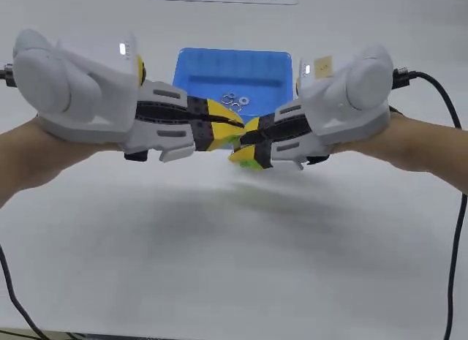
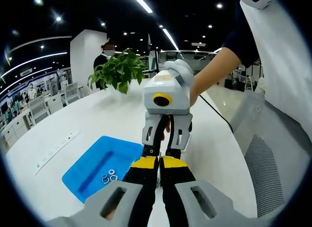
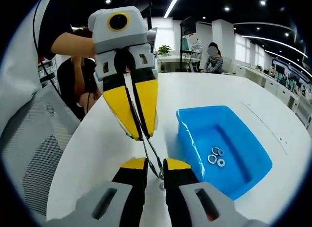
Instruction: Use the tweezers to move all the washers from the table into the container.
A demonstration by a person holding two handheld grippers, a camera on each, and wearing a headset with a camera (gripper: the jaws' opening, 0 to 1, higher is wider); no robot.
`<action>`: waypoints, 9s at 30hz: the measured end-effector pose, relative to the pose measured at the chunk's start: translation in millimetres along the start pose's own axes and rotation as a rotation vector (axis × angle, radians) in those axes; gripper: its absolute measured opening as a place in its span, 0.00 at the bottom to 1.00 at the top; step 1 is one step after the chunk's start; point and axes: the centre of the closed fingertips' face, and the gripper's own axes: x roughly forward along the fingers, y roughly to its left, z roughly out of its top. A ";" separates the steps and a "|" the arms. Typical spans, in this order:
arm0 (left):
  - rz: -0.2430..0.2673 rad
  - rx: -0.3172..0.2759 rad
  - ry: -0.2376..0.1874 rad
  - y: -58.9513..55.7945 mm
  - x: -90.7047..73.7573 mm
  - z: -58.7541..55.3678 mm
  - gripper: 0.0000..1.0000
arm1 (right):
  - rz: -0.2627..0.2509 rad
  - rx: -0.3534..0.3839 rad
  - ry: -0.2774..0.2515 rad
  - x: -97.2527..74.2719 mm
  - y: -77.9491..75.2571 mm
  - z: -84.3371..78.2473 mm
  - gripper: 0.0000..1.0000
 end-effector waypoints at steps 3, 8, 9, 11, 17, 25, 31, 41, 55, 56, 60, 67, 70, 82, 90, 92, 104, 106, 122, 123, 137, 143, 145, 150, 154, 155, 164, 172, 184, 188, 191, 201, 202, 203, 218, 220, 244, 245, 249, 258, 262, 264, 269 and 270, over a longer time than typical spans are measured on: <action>-0.004 0.001 0.004 -0.9 -0.1 -0.5 0.05 | 0.003 -0.018 0.005 0.6 1.8 -0.3 0.13; -0.011 0.009 0.015 -3.9 0.3 -1.6 0.05 | 0.004 -0.051 0.015 1.6 4.3 -1.2 0.12; -0.011 0.009 0.018 -4.2 0.2 -1.9 0.05 | 0.002 -0.058 0.018 1.8 4.5 -1.1 0.11; -0.010 0.012 0.023 -4.9 -0.2 -2.4 0.05 | -0.002 -0.068 0.024 2.0 4.4 -1.2 0.11; 0.000 0.023 0.035 -9.6 0.4 -3.2 0.06 | -0.015 -0.088 0.031 2.1 5.2 -2.1 0.10; 0.031 0.016 0.022 -7.4 -3.5 2.3 0.11 | -0.021 -0.060 0.007 1.2 8.6 4.6 0.09; 0.063 0.000 -0.008 -6.6 -11.5 7.7 0.19 | -0.034 -0.028 -0.012 -5.1 6.2 11.4 0.09; 0.140 -0.019 -0.053 -5.3 -35.6 15.3 0.28 | -0.042 -0.003 -0.036 -17.5 12.5 27.8 0.09; 0.276 -0.107 -0.131 -1.0 -79.3 17.7 0.53 | -0.063 0.006 -0.082 -43.4 10.8 61.7 0.09; 0.281 -0.118 -0.135 -3.0 -79.8 17.7 0.55 | -0.067 -0.001 -0.085 -45.1 10.0 65.3 0.09; 0.296 -0.133 -0.133 -6.0 -83.1 12.6 0.65 | -0.072 -0.018 -0.098 -48.8 7.3 77.3 0.09; 0.331 -0.181 -0.144 -3.6 -81.8 7.2 0.78 | -0.081 -0.070 -0.103 -47.1 -10.3 95.8 0.09; 0.343 -0.205 -0.162 1.3 -85.3 4.1 0.84 | -0.094 -0.082 -0.109 -46.6 -21.0 100.7 0.09; 0.375 -0.269 -0.130 5.7 -95.2 -21.0 1.00 | -0.209 0.045 -0.123 -39.0 -92.8 71.6 0.09; 0.402 -0.282 -0.094 8.5 -104.9 -32.1 0.99 | -0.218 0.103 -0.078 -10.9 -111.1 35.9 0.09; 0.430 -0.310 -0.123 12.1 -109.2 -31.4 0.99 | -0.214 0.113 -0.067 -3.7 -110.7 27.9 0.09; 0.444 -0.322 -0.100 12.7 -104.4 -34.3 0.99 | -0.225 0.137 -0.046 -1.6 -112.1 18.3 0.09; 0.441 -0.323 -0.105 12.0 -102.0 -32.5 0.99 | -0.227 0.138 -0.048 -4.6 -112.3 18.3 0.09; 0.450 -0.327 -0.096 5.0 -107.5 -28.9 0.99 | -0.235 0.158 -0.041 -9.0 -111.1 19.4 0.10; 0.449 -0.326 -0.092 5.0 -107.6 -29.5 0.99 | -0.234 0.161 -0.041 -9.1 -110.8 19.7 0.10; 0.405 -0.325 -0.171 27.4 -89.9 -8.3 0.90 | -0.192 0.057 -0.009 -17.7 -92.7 31.2 0.08; 0.379 -0.303 -0.217 54.6 -71.0 14.6 0.76 | -0.178 0.018 0.013 -18.3 -88.8 28.9 0.08; 0.343 -0.279 -0.218 60.2 -59.5 22.3 0.76 | -0.177 -0.011 0.025 -19.3 -86.4 27.9 0.08; 0.276 -0.201 -0.180 72.2 -30.7 32.1 0.70 | -0.160 -0.071 0.048 -21.7 -77.1 28.0 0.08; 0.188 -0.176 -0.160 69.2 -13.3 37.8 0.64 | -0.150 -0.091 0.049 -23.8 -72.8 29.8 0.08; 0.169 -0.159 -0.142 67.6 -10.2 37.7 0.61 | -0.148 -0.094 0.051 -24.1 -72.3 29.6 0.08; 0.089 -0.067 -0.119 63.0 -0.1 50.4 0.29 | -0.142 -0.106 0.043 -27.7 -67.8 33.2 0.08; 0.017 -0.032 -0.085 52.3 -1.1 53.1 0.08 | -0.107 -0.147 0.045 -27.5 -59.1 35.4 0.08; 0.029 0.071 -0.035 45.6 2.3 57.1 0.05 | -0.124 -0.164 0.061 -29.9 -59.5 35.7 0.10; 0.035 0.078 -0.033 47.6 2.0 59.4 0.05 | -0.131 -0.142 0.060 -30.0 -58.8 39.2 0.12; 0.042 0.074 -0.037 49.8 -0.8 62.1 0.05 | -0.142 -0.134 0.064 -31.5 -56.4 41.9 0.14; 0.079 0.083 -0.065 48.7 -13.7 73.5 0.05 | -0.203 -0.083 0.063 -49.8 -51.9 40.5 0.32; 0.078 0.083 -0.069 45.9 -15.9 75.6 0.05 | -0.214 -0.079 0.059 -52.2 -52.1 40.5 0.33; 0.075 0.085 -0.071 43.1 -17.2 77.3 0.05 | -0.230 -0.062 0.045 -56.2 -52.2 41.0 0.34; 0.050 0.146 -0.097 -4.4 -24.1 63.1 0.05 | -0.364 0.088 -0.085 -96.6 -25.9 25.4 0.69; 0.045 0.125 -0.091 -8.8 -19.3 54.3 0.05 | -0.368 0.110 -0.087 -98.4 -18.5 18.5 0.73; 0.048 0.049 -0.095 0.1 1.5 19.9 0.05 | -0.454 0.230 -0.014 -94.9 36.0 -46.7 1.00; 0.049 0.050 -0.097 0.8 2.2 19.6 0.05 | -0.451 0.245 -0.019 -93.3 35.8 -47.5 1.00; 0.057 0.038 -0.097 5.2 5.5 16.4 0.05 | -0.457 0.274 -0.041 -92.7 32.4 -47.2 1.00; 0.047 0.015 -0.101 3.4 11.3 11.9 0.05 | -0.477 0.320 -0.048 -96.2 28.3 -54.8 0.98; 0.044 0.015 -0.099 2.3 11.2 10.4 0.05 | -0.471 0.333 -0.050 -95.5 30.8 -57.0 0.98; 0.046 0.020 -0.097 2.4 10.5 10.1 0.05 | -0.470 0.337 -0.054 -94.6 31.8 -55.7 0.98; 0.032 0.056 -0.066 -0.4 8.7 9.9 0.05 | -0.451 0.333 -0.054 -89.3 34.9 -52.7 0.97; 0.029 0.068 -0.050 -0.6 7.6 9.3 0.05 | -0.448 0.332 -0.055 -88.1 34.7 -51.3 0.97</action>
